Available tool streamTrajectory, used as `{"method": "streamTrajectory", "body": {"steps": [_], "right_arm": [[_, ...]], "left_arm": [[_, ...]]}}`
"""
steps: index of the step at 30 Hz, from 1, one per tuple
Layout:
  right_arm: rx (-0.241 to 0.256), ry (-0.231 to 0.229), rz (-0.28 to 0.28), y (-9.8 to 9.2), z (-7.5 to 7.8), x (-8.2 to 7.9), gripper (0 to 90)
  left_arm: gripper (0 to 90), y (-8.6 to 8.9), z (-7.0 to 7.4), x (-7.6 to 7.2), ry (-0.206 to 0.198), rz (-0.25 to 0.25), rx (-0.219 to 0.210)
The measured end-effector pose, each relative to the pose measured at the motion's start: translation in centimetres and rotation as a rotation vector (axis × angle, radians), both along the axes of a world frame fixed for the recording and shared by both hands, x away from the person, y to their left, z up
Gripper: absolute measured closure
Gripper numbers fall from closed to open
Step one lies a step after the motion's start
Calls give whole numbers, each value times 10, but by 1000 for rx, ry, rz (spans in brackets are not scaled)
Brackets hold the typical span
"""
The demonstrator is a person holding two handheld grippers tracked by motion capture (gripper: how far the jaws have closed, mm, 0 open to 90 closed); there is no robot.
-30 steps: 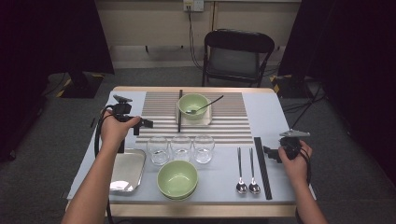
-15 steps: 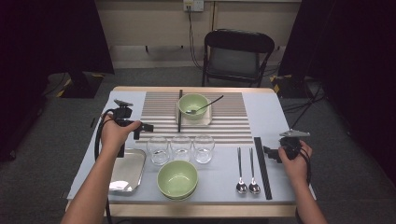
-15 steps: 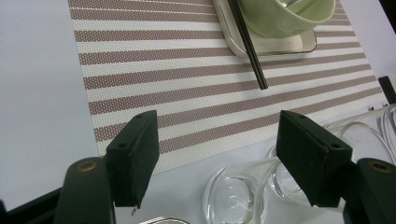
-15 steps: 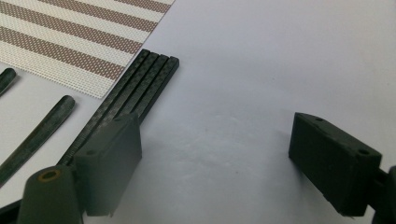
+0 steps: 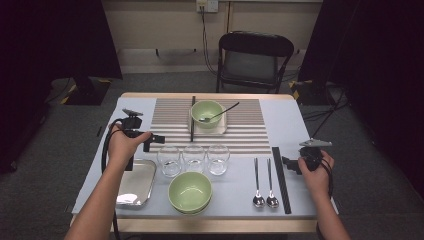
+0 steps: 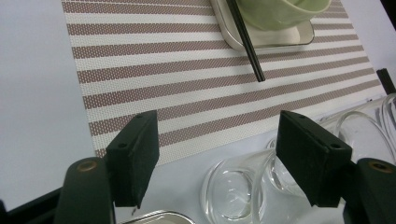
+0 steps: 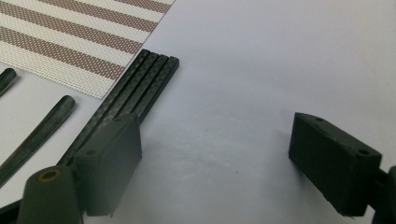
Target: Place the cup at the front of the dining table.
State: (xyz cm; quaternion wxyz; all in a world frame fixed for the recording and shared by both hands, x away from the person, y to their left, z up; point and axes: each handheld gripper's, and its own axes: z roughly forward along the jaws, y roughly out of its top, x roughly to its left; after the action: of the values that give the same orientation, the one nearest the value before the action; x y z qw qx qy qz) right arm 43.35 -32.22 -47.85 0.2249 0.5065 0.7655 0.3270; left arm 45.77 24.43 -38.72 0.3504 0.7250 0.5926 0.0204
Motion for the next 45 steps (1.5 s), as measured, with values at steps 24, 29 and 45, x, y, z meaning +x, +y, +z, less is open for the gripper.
{"method": "streamTrajectory", "body": {"steps": [24, 29, 45], "right_arm": [[-1, 0, 0, 0, 0, 0, 164], [-1, -1, -2, 0, 0, 0, 164], [-2, -1, -3, 0, 0, 0, 164]], "left_arm": [[303, -5, -3, -7, -2, -22, 19], [301, -7, -4, -9, 2, -39, 22], [285, -9, -14, -11, 23, -61, 9]]}}
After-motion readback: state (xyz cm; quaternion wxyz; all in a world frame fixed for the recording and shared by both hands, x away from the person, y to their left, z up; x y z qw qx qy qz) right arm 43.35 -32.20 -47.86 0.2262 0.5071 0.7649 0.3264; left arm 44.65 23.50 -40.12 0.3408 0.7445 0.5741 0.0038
